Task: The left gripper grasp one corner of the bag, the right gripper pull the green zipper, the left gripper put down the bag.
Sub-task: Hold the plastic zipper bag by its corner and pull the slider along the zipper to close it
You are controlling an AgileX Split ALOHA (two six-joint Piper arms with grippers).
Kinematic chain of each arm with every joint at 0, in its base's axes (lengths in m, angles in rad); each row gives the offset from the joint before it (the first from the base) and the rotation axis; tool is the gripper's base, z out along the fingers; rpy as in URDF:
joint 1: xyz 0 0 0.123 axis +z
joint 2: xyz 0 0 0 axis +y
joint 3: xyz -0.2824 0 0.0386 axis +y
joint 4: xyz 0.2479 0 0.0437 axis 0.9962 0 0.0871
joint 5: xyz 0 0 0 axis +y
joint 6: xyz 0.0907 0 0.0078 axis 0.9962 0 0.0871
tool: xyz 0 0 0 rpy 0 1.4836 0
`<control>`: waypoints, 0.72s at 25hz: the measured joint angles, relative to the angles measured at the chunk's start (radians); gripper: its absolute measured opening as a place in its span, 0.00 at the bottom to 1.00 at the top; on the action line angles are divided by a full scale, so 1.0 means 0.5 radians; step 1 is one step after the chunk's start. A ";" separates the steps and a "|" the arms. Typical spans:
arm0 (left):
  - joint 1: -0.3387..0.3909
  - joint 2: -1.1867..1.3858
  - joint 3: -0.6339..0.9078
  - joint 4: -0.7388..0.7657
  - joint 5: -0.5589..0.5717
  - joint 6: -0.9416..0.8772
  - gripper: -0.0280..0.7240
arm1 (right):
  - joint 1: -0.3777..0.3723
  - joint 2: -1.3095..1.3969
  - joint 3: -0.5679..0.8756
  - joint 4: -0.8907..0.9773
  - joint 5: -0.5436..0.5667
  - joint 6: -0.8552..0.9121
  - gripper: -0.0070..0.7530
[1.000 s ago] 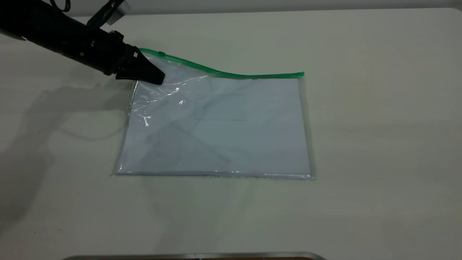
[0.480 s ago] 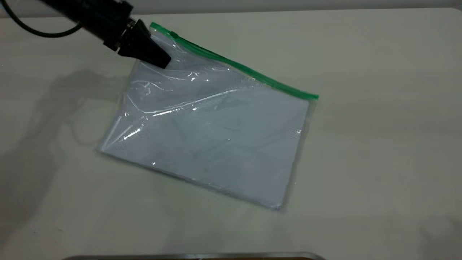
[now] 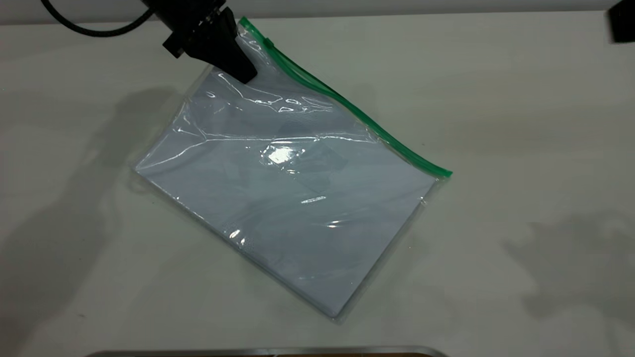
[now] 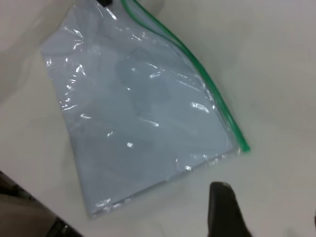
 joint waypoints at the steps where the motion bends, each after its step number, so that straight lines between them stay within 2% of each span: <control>1: -0.005 0.000 0.000 0.005 0.002 0.018 0.11 | 0.000 0.083 -0.030 0.094 -0.009 -0.098 0.63; 4: -0.027 0.000 0.000 0.014 0.002 0.066 0.11 | 0.021 0.377 -0.166 0.299 -0.019 -0.400 0.63; 7: -0.057 0.000 0.000 0.026 0.002 0.099 0.11 | 0.128 0.651 -0.360 0.376 -0.041 -0.541 0.63; 14: -0.154 0.000 0.000 0.042 -0.106 0.188 0.11 | 0.453 1.222 -0.841 0.375 -0.045 -0.606 0.63; 18: -0.194 0.000 0.000 0.042 -0.134 0.202 0.11 | 0.575 1.451 -1.064 0.373 -0.045 -0.608 0.63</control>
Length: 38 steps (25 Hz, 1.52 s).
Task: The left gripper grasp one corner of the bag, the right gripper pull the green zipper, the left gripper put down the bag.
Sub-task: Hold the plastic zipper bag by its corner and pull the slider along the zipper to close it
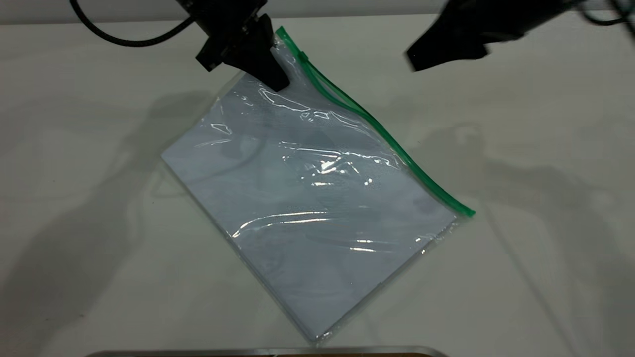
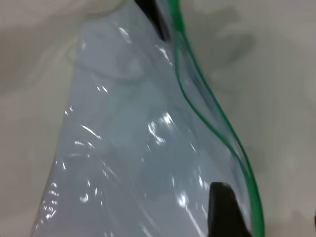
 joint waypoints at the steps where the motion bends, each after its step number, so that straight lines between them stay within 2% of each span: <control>1: -0.012 0.000 0.000 0.000 -0.010 0.002 0.11 | 0.026 0.038 -0.047 0.000 0.000 0.000 0.63; 6: -0.078 0.000 0.000 -0.004 -0.053 0.002 0.11 | 0.106 0.200 -0.227 0.011 0.002 -0.002 0.63; 10: -0.137 0.000 0.000 -0.014 -0.073 0.009 0.11 | 0.110 0.274 -0.299 0.045 0.006 -0.006 0.63; 18: -0.216 0.000 0.000 -0.157 -0.173 0.117 0.11 | 0.110 0.318 -0.313 0.133 0.076 -0.053 0.63; 28: -0.241 0.008 0.000 -0.259 -0.217 0.180 0.12 | 0.110 0.318 -0.313 0.207 0.142 -0.081 0.62; 32: -0.241 0.018 0.000 -0.313 -0.224 0.181 0.12 | 0.110 0.318 -0.316 0.247 0.167 -0.081 0.52; 38: -0.241 0.018 0.000 -0.317 -0.221 0.181 0.12 | 0.110 0.318 -0.316 0.256 0.167 -0.081 0.24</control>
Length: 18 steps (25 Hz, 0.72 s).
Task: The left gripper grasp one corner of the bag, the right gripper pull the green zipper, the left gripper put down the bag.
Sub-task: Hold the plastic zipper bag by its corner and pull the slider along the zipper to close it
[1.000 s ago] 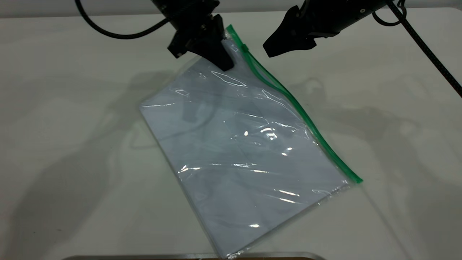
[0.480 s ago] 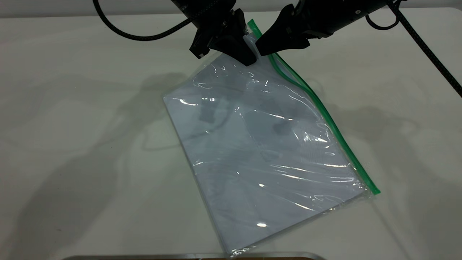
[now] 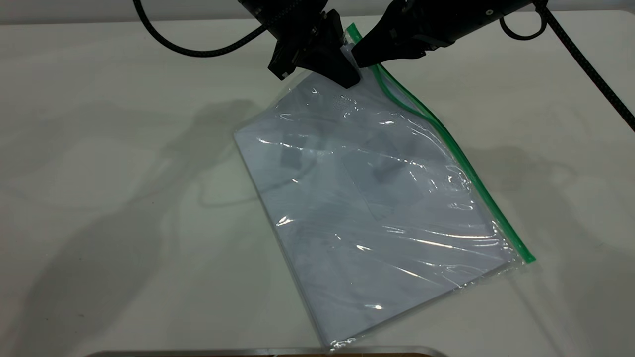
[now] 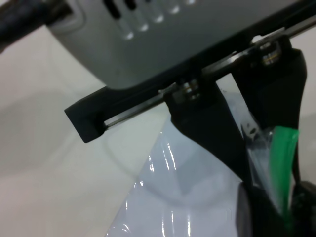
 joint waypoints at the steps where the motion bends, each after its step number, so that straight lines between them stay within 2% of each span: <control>1: 0.000 0.000 0.000 0.000 0.002 0.000 0.12 | 0.000 0.000 0.000 0.002 -0.002 0.000 0.19; 3: 0.000 0.000 0.000 0.000 0.007 -0.017 0.12 | 0.000 0.000 0.000 0.002 -0.009 0.000 0.10; 5: 0.000 0.000 0.000 0.000 0.007 -0.056 0.12 | 0.000 0.000 0.000 0.004 -0.018 0.000 0.06; 14: 0.002 0.000 0.000 -0.005 -0.006 -0.260 0.12 | 0.000 0.000 -0.002 -0.005 -0.134 0.047 0.05; 18: 0.030 0.013 0.000 -0.102 -0.003 -0.275 0.12 | 0.000 0.000 -0.003 -0.087 -0.194 0.126 0.05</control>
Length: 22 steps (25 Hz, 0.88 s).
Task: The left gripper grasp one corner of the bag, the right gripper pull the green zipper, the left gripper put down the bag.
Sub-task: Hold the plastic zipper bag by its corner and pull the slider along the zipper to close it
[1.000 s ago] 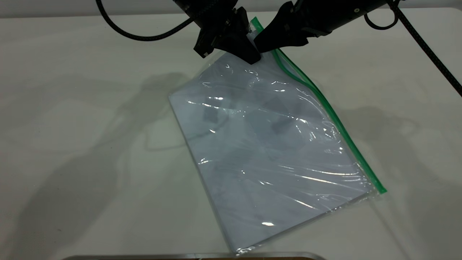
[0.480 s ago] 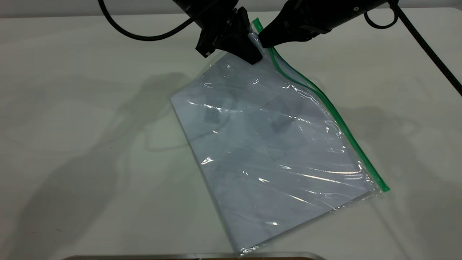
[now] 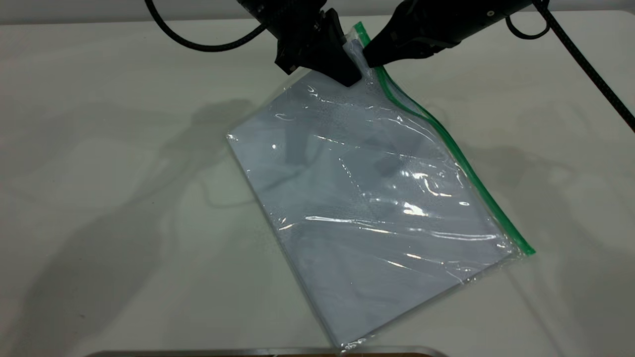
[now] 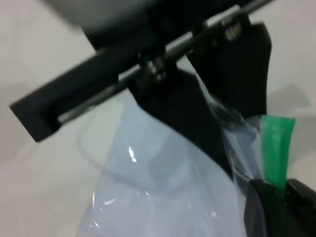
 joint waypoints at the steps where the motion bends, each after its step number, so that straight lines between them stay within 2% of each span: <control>1: 0.013 0.006 0.002 -0.029 0.007 -0.002 0.12 | 0.002 0.000 -0.003 -0.026 -0.020 0.020 0.05; 13: 0.177 0.012 0.002 -0.270 0.223 -0.015 0.12 | 0.032 -0.006 -0.023 -0.131 -0.156 0.093 0.05; 22: 0.224 0.009 0.002 -0.298 0.243 -0.016 0.12 | 0.035 0.032 -0.020 -0.185 -0.289 0.093 0.05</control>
